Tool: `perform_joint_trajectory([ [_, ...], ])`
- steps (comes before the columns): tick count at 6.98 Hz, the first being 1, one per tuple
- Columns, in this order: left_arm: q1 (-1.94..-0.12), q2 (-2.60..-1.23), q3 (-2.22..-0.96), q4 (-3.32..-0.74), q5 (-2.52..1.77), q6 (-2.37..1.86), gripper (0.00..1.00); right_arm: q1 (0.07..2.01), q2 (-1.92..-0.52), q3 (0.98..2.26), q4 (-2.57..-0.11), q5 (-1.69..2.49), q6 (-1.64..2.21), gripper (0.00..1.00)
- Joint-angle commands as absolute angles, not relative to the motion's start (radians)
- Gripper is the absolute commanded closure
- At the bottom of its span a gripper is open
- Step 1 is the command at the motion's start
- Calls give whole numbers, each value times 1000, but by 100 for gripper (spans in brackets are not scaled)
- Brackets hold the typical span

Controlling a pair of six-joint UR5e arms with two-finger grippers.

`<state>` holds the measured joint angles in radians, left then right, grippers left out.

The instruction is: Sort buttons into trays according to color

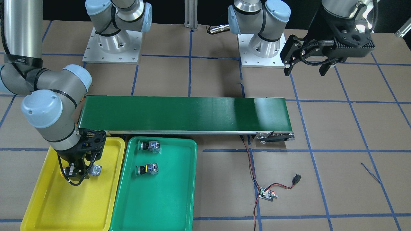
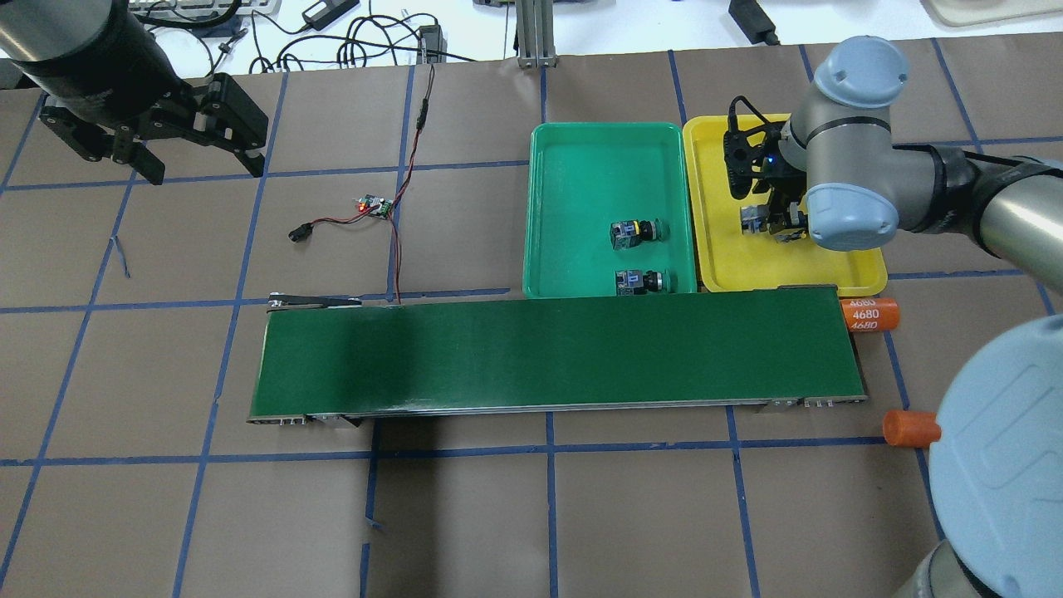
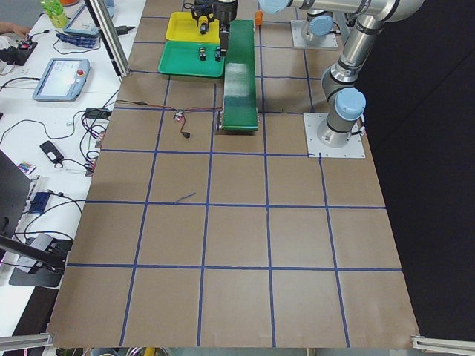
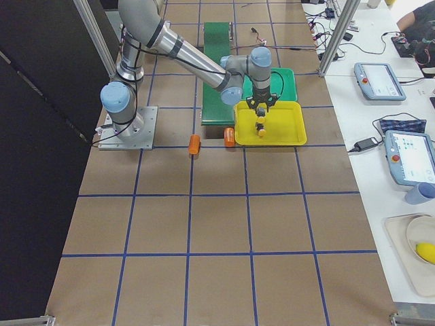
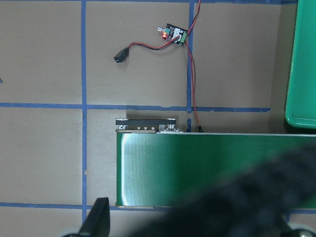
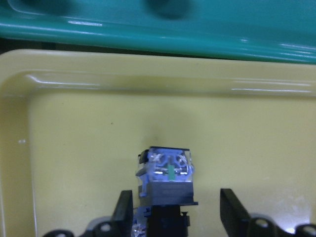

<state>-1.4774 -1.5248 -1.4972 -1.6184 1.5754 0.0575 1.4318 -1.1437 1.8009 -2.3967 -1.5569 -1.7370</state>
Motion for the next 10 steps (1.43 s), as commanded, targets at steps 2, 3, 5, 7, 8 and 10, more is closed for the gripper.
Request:
perform_joint_trajectory([
  [2, -1479, -1525, -1497, -1618, 1575, 57, 0, 1434, -1236, 1781, -2253, -1543, -1740, 0],
  [3, -1477, -1523, -1497, -1618, 1575, 57, 0, 1436, -1303, 1746, -2129, -1545, -1740, 0],
  [5, -1479, -1525, -1497, -1618, 1575, 58, 0, 1488, -1406, 1605, -1809, -1563, -1735, 0],
  [7, -1479, -1523, -1497, -1618, 1575, 58, 0, 1517, -1559, 1559, -1550, -1586, -1729, 0],
  [8, -1479, -1523, -1497, -1618, 1575, 57, 0, 1517, -1638, 1563, -1470, -1589, -1735, 0],
  [10, -1479, -1523, -1497, -1618, 1575, 57, 0, 1519, -1649, 1565, -1444, -1586, -1736, 0],
])
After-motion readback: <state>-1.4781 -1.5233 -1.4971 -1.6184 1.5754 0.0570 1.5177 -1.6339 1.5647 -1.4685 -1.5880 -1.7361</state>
